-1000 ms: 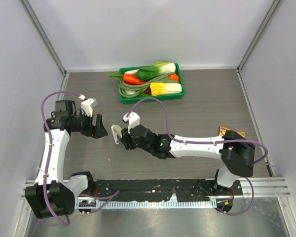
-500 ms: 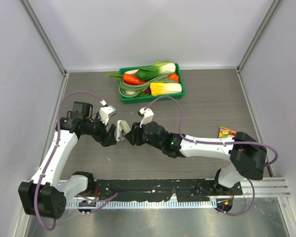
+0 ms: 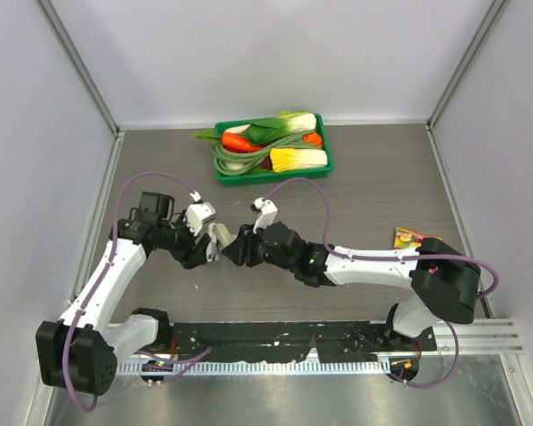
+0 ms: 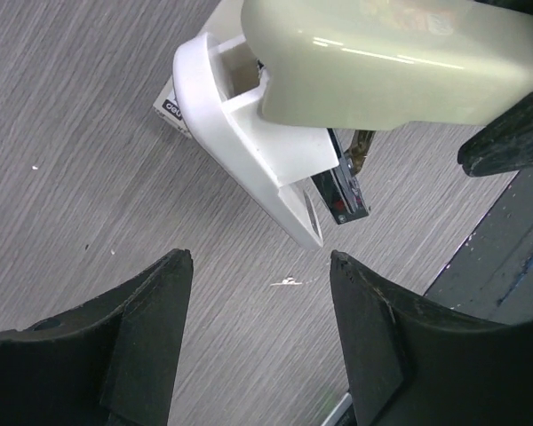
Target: Unload the staples from the stapler
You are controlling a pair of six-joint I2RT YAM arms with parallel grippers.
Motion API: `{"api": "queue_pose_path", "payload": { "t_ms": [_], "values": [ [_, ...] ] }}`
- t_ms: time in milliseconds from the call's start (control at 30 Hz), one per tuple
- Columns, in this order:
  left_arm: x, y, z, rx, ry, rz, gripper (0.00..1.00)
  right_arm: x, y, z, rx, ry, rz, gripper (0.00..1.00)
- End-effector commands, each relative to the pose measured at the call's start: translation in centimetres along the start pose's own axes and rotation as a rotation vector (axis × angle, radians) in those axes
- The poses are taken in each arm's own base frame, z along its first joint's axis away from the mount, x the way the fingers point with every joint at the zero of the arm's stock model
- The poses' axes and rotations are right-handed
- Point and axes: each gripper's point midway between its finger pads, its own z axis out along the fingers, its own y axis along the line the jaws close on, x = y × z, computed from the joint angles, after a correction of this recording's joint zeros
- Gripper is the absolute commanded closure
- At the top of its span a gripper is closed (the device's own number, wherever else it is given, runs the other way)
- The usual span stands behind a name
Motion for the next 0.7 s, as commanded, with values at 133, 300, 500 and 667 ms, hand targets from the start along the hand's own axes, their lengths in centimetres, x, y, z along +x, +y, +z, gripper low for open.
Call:
{"api": "queue_pose_path", "payload": {
  "t_ms": [133, 300, 500, 667],
  "values": [
    [-0.3, -0.7, 0.1, 0.039, -0.044, 0.129, 0.31, -2.0, 3.3, -0.1, -0.127, -0.063, 0.076, 0.99],
    [0.0, -1.4, 0.3, 0.071, -0.049, 0.117, 0.32, -1.8, 3.4, -0.1, -0.14, -0.061, 0.096, 0.99],
    [0.2, -1.1, 0.4, 0.057, -0.046, 0.126, 0.47, -1.1, 3.6, 0.3, -0.158, -0.037, 0.104, 0.99],
    [0.2, 0.3, 0.7, -0.01, -0.042, 0.125, 0.67, 0.0, 3.2, 0.4, -0.156, 0.001, 0.105, 0.99]
  ]
}}
